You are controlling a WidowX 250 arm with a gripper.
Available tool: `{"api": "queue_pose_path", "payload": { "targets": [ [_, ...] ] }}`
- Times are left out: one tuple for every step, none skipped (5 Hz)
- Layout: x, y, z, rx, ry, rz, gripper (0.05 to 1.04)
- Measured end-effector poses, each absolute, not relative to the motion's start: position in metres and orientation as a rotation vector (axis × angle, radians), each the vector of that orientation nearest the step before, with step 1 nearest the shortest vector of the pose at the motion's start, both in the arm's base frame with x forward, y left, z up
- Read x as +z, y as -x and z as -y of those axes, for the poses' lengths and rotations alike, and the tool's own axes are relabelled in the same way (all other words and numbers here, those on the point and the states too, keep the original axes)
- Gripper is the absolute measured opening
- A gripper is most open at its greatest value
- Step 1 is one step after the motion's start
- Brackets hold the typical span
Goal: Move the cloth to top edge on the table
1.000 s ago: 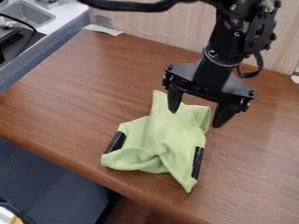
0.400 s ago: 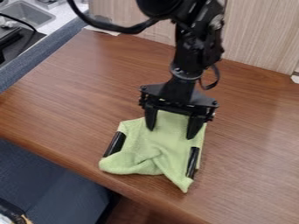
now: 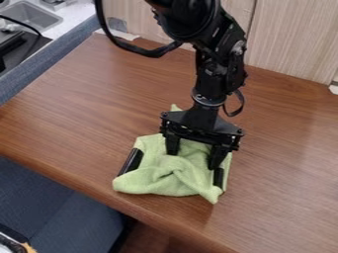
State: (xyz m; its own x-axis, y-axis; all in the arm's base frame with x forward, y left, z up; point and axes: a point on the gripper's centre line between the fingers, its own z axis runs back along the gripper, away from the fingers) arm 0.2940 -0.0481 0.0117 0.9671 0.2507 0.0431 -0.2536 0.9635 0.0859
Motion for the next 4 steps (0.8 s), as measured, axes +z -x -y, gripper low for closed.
{"api": "queue_pose_path", "payload": {
  "targets": [
    [0.011, -0.302, 0.048, 0.26, -0.087, 0.043, 1.001],
    [0.012, -0.316, 0.039, 0.301, -0.079, 0.06, 1.001],
    [0.012, -0.346, 0.018, 0.366, -0.072, 0.089, 1.0],
    [0.011, -0.37, -0.005, 0.435, -0.076, 0.096, 1.0]
  ]
}}
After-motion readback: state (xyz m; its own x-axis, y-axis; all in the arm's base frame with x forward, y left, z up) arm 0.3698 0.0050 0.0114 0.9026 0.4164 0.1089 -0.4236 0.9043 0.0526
